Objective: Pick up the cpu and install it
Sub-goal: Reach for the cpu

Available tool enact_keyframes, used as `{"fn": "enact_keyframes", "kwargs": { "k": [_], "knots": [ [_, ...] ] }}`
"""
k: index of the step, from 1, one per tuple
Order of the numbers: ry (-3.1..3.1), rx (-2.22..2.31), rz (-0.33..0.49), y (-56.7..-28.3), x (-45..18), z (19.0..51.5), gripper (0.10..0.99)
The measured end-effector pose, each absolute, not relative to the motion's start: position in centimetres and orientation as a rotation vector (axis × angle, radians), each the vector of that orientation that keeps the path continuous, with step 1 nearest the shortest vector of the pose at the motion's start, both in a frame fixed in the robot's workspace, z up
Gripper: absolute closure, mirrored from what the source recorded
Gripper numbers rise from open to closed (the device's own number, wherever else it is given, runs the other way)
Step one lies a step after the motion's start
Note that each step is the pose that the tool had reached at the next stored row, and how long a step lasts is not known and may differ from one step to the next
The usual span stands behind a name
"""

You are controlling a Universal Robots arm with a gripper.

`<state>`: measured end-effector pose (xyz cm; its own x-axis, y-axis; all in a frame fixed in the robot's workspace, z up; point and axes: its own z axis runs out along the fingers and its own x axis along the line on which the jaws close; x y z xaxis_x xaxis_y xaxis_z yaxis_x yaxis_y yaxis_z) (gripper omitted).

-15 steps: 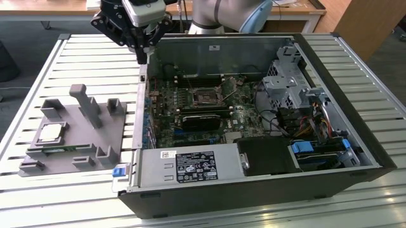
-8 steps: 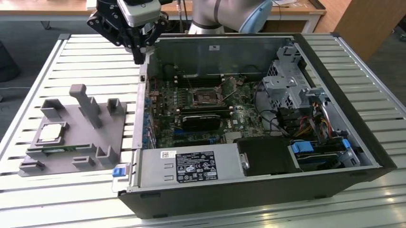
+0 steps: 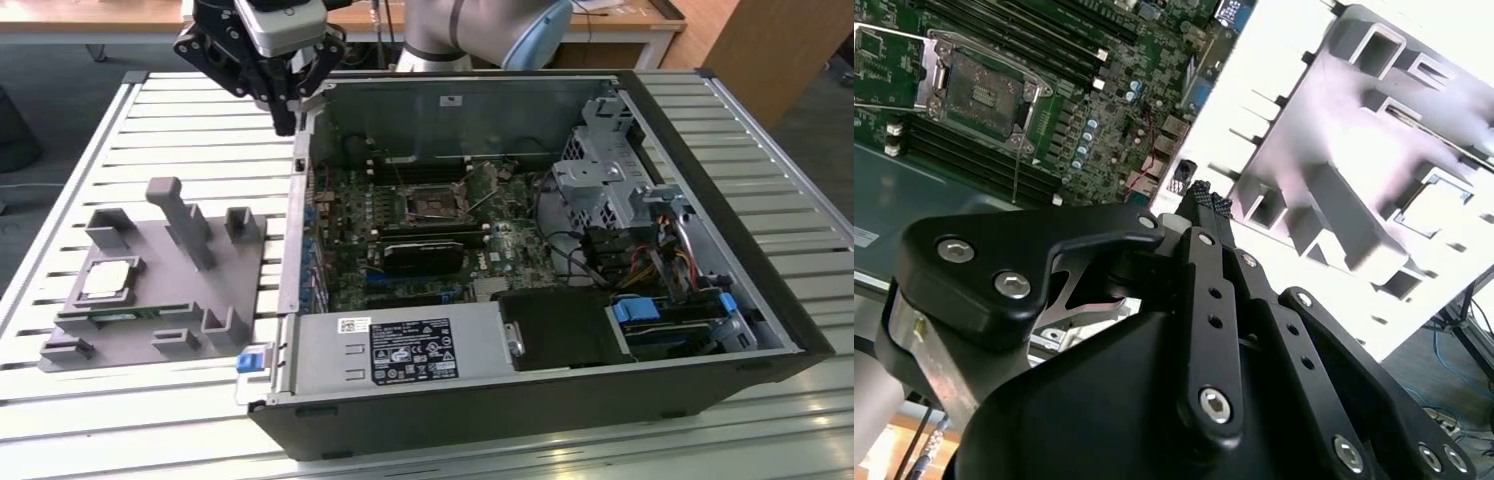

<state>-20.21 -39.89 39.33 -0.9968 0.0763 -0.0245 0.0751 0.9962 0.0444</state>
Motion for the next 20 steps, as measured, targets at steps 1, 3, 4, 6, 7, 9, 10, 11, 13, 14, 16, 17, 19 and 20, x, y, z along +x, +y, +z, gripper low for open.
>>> {"fn": "enact_keyframes", "kwargs": {
  "k": [1,3,4,6,7,9,10,11,13,14,16,17,19,20],
  "knots": [
    [3.113,0.118,0.068,-39.9,-20.3,39.3,0.980],
    [3.113,0.118,0.068,-39.9,-20.5,39.3,0.980],
    [3.113,0.118,0.068,-39.9,-20.5,39.3,0.980],
    [3.113,0.118,0.068,-39.9,-20.7,39.3,0.980],
    [3.112,0.118,0.068,-39.9,-20.8,39.3,0.980],
    [3.113,0.118,0.068,-39.9,-20.9,39.3,0.980],
    [3.112,0.118,0.068,-39.9,-21.0,39.3,0.980],
    [3.112,0.118,0.068,-39.9,-21.1,39.3,0.980],
    [3.113,0.118,0.068,-39.9,-21.3,39.3,0.980],
    [3.112,0.118,0.068,-39.9,-21.4,39.3,0.980],
    [3.113,0.118,0.068,-39.9,-21.5,39.3,0.980],
    [3.112,0.118,0.068,-39.9,-21.6,39.3,0.980],
    [3.112,0.118,0.068,-39.9,-21.8,39.3,0.980],
    [3.112,0.118,0.068,-39.9,-21.9,39.3,0.980]
  ]
}}
